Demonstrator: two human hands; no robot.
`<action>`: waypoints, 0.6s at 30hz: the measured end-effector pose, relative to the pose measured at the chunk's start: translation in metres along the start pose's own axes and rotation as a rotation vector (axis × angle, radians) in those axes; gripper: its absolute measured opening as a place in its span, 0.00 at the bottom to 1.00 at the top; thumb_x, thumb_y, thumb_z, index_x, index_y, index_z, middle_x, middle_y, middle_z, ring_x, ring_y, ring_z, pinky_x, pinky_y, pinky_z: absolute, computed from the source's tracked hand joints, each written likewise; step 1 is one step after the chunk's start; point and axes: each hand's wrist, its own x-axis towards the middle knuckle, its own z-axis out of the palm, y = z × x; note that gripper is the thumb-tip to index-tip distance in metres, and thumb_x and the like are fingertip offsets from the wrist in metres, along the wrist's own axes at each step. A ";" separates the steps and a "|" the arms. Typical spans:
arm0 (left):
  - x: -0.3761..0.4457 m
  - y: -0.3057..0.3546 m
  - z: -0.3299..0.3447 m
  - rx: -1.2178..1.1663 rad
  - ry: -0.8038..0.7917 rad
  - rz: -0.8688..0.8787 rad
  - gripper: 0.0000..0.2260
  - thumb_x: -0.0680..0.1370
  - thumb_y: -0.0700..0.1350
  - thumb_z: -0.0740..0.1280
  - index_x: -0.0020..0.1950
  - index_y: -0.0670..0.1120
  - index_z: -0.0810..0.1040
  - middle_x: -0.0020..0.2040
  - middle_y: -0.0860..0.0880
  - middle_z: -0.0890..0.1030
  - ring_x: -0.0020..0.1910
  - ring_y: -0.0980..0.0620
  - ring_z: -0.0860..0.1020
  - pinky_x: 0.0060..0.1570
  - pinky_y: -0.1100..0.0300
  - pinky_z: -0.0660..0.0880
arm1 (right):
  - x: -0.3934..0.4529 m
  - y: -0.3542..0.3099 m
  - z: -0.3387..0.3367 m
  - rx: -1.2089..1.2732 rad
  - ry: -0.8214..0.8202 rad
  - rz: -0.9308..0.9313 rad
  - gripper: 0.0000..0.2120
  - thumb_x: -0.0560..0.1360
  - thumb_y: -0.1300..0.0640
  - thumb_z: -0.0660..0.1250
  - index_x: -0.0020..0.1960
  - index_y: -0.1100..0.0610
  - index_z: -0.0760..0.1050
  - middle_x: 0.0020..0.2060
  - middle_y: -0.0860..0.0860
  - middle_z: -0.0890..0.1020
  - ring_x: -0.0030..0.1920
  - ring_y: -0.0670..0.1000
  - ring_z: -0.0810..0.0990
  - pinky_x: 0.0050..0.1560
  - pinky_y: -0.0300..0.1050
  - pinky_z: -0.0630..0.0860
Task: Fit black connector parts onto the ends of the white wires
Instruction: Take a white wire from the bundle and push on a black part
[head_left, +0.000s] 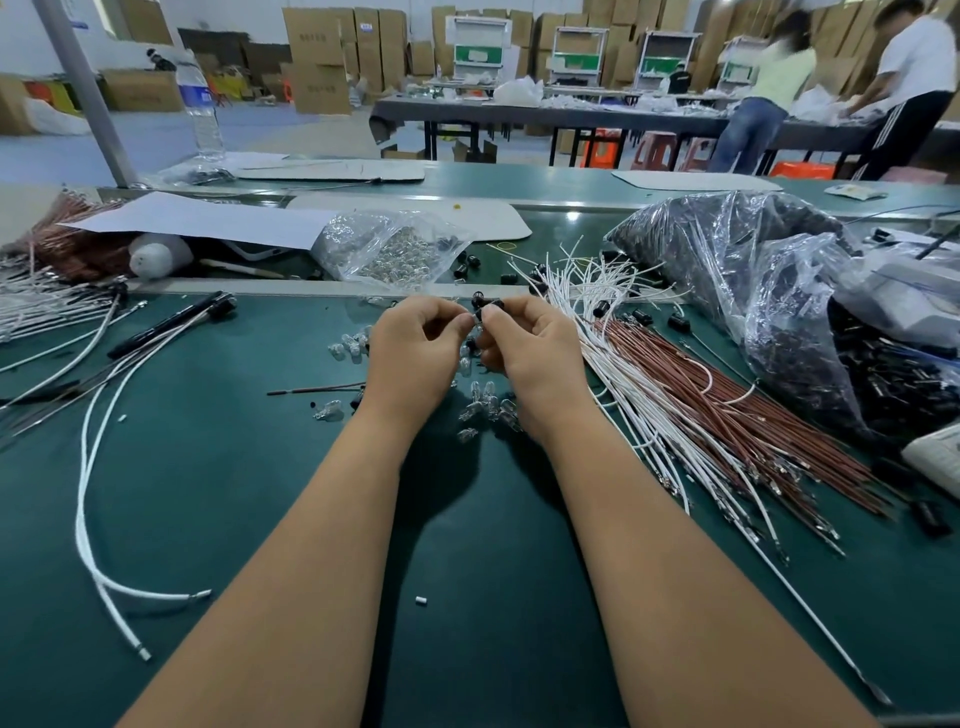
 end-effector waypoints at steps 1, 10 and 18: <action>0.000 0.000 0.001 0.011 0.009 0.008 0.02 0.75 0.38 0.70 0.44 0.41 0.83 0.37 0.49 0.80 0.36 0.55 0.76 0.40 0.64 0.72 | 0.000 0.000 0.001 0.021 0.005 0.013 0.04 0.76 0.65 0.66 0.43 0.60 0.77 0.28 0.48 0.78 0.28 0.43 0.75 0.30 0.35 0.73; -0.003 -0.001 0.001 0.128 0.008 0.069 0.03 0.75 0.37 0.70 0.43 0.40 0.83 0.39 0.48 0.79 0.39 0.53 0.74 0.38 0.72 0.67 | 0.002 0.006 0.001 -0.024 -0.001 0.069 0.05 0.76 0.64 0.66 0.42 0.58 0.76 0.29 0.49 0.78 0.28 0.43 0.75 0.30 0.36 0.72; 0.000 0.001 -0.003 0.176 -0.009 0.080 0.03 0.75 0.42 0.71 0.45 0.43 0.83 0.40 0.50 0.79 0.40 0.52 0.77 0.44 0.61 0.73 | 0.002 -0.003 -0.004 0.012 0.034 0.074 0.03 0.76 0.63 0.66 0.44 0.60 0.76 0.28 0.50 0.78 0.26 0.43 0.74 0.29 0.34 0.72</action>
